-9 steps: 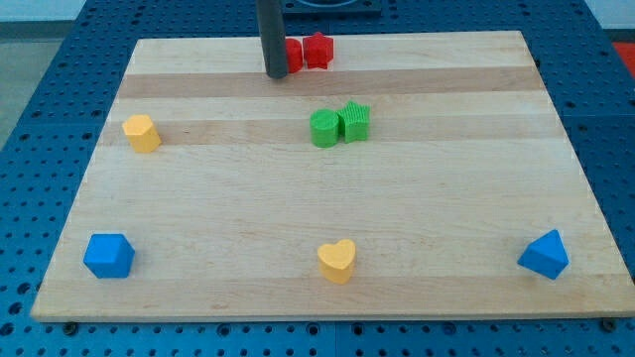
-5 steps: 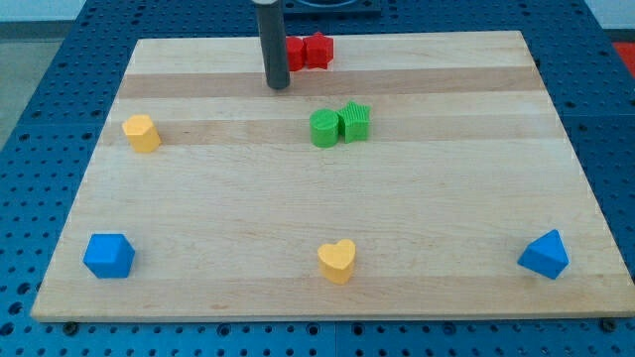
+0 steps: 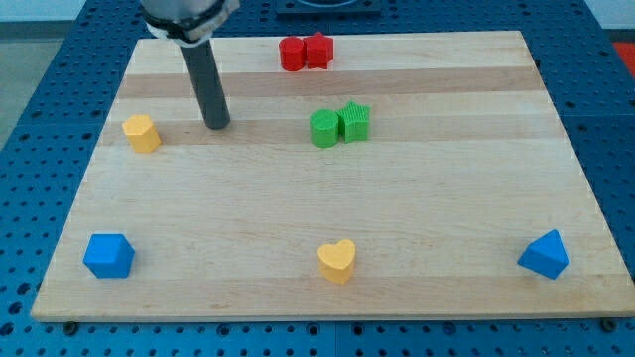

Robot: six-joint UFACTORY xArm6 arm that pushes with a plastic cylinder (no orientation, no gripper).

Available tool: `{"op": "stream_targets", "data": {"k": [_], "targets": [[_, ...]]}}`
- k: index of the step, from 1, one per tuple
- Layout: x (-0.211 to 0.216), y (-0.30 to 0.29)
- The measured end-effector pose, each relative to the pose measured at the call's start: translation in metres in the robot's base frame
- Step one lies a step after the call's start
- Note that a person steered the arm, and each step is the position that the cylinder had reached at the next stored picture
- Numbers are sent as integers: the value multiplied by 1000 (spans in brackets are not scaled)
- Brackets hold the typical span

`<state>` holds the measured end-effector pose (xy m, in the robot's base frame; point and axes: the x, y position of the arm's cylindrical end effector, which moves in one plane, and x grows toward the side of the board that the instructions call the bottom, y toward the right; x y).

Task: Push the yellow hexagon to the center

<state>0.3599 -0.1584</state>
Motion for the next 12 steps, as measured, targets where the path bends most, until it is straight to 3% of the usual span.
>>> {"op": "stream_targets", "data": {"k": [3,5,8,12], "targets": [[-14,-145],[29,-109],[36,-52],[69,84]]}}
